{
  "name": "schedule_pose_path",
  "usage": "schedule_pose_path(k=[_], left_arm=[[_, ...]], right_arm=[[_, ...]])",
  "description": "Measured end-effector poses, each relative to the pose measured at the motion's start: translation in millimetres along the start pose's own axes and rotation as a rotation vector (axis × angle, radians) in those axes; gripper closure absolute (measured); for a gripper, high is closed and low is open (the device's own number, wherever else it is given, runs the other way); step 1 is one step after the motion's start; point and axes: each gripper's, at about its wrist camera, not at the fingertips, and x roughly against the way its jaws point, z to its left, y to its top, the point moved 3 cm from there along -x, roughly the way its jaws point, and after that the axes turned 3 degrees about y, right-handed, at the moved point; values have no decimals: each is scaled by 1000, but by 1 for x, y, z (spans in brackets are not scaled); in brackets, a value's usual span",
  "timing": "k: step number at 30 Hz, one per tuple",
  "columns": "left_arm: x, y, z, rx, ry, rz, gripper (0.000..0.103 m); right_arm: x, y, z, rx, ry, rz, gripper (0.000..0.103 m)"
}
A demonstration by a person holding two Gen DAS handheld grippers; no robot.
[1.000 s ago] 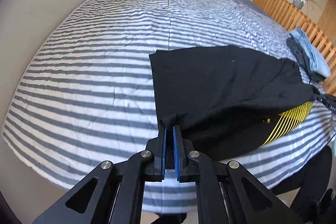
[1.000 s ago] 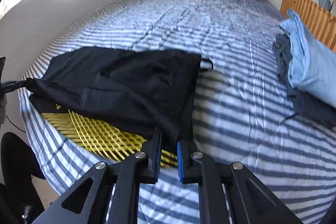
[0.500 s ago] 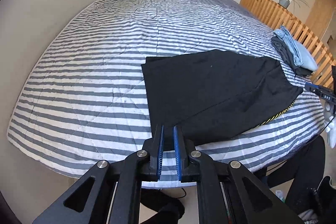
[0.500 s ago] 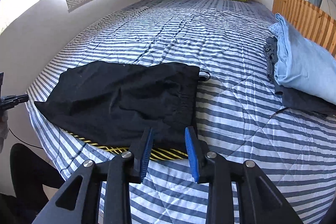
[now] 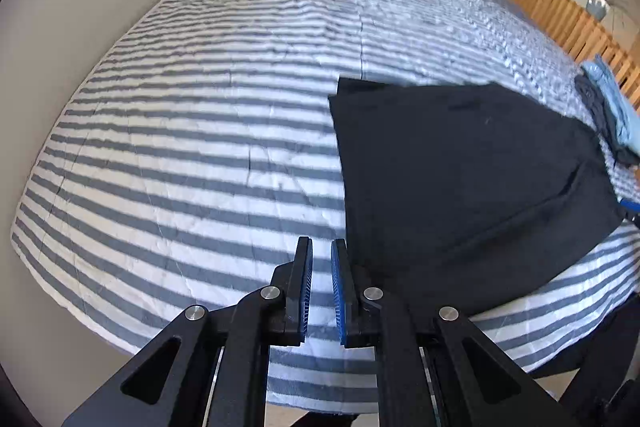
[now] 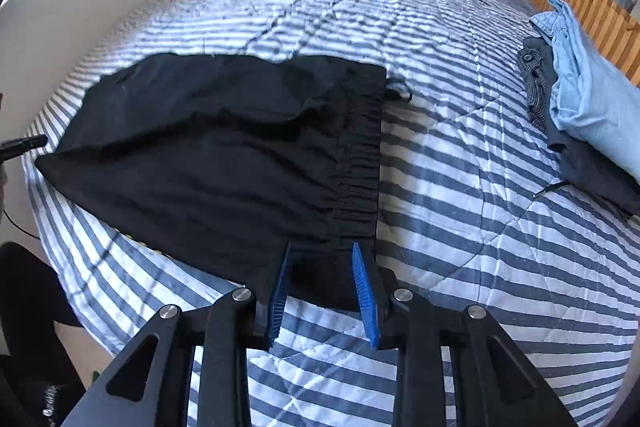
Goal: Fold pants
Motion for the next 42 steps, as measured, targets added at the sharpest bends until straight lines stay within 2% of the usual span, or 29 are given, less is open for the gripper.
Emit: schedule_pose_path(k=[5, 7, 8, 9, 11, 14, 17, 20, 23, 25, 26, 27, 28, 30, 31, 35, 37, 38, 42], left_arm=[[5, 67, -28, -93, -31, -66, 93], [-5, 91, -43, -153, -22, -68, 84], [-12, 100, -47, -179, -9, -58, 75], [-21, 108, -48, -190, 4, -44, 72], [-44, 122, -42, -167, 6, -3, 72], [-72, 130, -21, -112, -7, 33, 72], [-93, 130, -2, -38, -88, 84, 72], [-104, 127, 3, -56, -119, 90, 72], [-112, 128, 1, -55, -160, 97, 72], [-117, 129, -3, -74, -163, 91, 80], [-120, 128, -6, -86, -166, 90, 89], [-120, 128, -9, -93, -165, 85, 95], [-121, 128, -11, -101, -158, 75, 97], [-120, 128, -11, -90, -146, 63, 100], [-119, 129, -8, -77, -143, 60, 100], [-126, 131, -4, -57, -128, 71, 100], [-126, 136, -4, -58, -123, 65, 99], [-125, 139, -1, -43, -110, 58, 97], [-102, 146, 18, 22, -117, 3, 98]], right_arm=[[21, 52, 13, -51, 72, -147, 75], [16, 74, 24, -57, 117, -165, 75], [11, 86, 32, -46, 140, -160, 75], [5, 98, 42, -17, 150, -149, 74], [-7, 121, 64, 63, 152, -125, 73], [-38, 154, 99, 162, 204, -57, 65], [-74, 181, 124, 196, 262, 11, 64], [-112, 197, 143, 194, 344, 109, 63], [-143, 206, 156, 196, 395, 185, 61], [-160, 205, 164, 204, 404, 231, 61], [-165, 203, 167, 208, 402, 250, 61], [-169, 200, 169, 207, 411, 260, 68], [-169, 199, 170, 205, 417, 258, 83], [-165, 199, 171, 201, 418, 231, 96], [-158, 200, 170, 194, 428, 204, 98], [-126, 207, 166, 232, 426, 52, 98], [-141, 210, 161, 202, 350, 69, 98], [-150, 210, 160, 187, 342, 91, 98], [-153, 207, 166, 193, 380, 111, 95]])
